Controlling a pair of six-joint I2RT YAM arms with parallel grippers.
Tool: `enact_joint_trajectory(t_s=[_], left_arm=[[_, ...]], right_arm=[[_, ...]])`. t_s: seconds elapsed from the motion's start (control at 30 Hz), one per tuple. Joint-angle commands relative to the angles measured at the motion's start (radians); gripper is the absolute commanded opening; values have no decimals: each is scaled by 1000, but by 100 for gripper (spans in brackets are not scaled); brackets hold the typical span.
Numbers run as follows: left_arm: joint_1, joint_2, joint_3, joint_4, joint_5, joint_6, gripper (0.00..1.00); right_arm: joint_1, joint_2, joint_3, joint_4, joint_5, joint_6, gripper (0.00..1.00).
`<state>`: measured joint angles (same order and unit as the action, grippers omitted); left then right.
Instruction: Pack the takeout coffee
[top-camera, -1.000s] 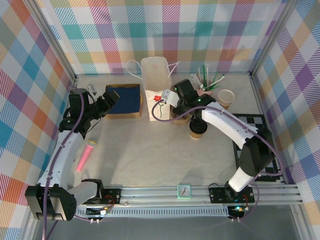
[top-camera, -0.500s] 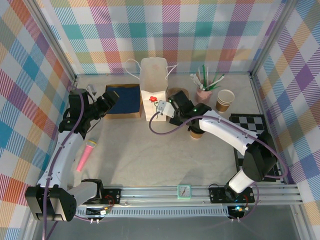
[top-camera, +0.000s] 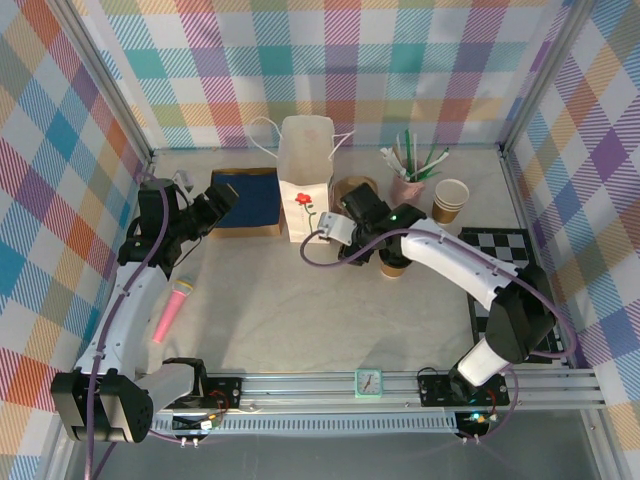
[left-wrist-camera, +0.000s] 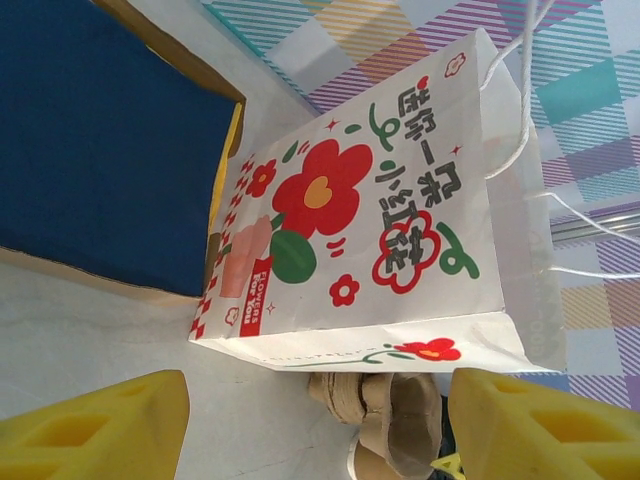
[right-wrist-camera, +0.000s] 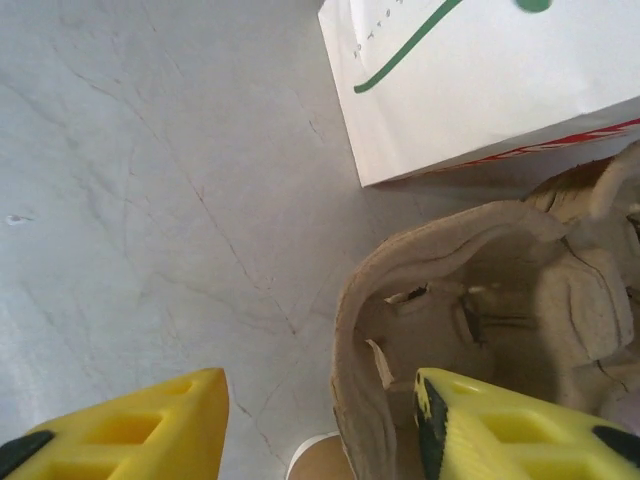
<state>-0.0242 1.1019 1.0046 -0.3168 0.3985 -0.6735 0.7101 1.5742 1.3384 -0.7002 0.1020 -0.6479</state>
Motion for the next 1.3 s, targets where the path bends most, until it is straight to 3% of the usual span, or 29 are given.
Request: enact_joint_trajectory(t_s=[0.0,0.17,0.27,0.37,0.87,1.27], left_arm=[[13,-25,6,-18,-12,23,69],[13,-31,6,-22,-10,30,69],[13,-39,11,-36,-11,42,69],[13,-50,17,-55,-15,56,69],[13,-90,34,-133,69,174,70],[13,-83,30,-133,69,183,70]], right_arm=[[-61,-46,93,-80,-137,5,54],[-175,-25,151,-117,-264,-87,57],[-237,41,244,-258,-413,-182,58],[-265,79,275,-289,-458,-261,60],[-282,353,481,-290,-387,-361,62],[-273,421,534,-275,-353,-396,62]])
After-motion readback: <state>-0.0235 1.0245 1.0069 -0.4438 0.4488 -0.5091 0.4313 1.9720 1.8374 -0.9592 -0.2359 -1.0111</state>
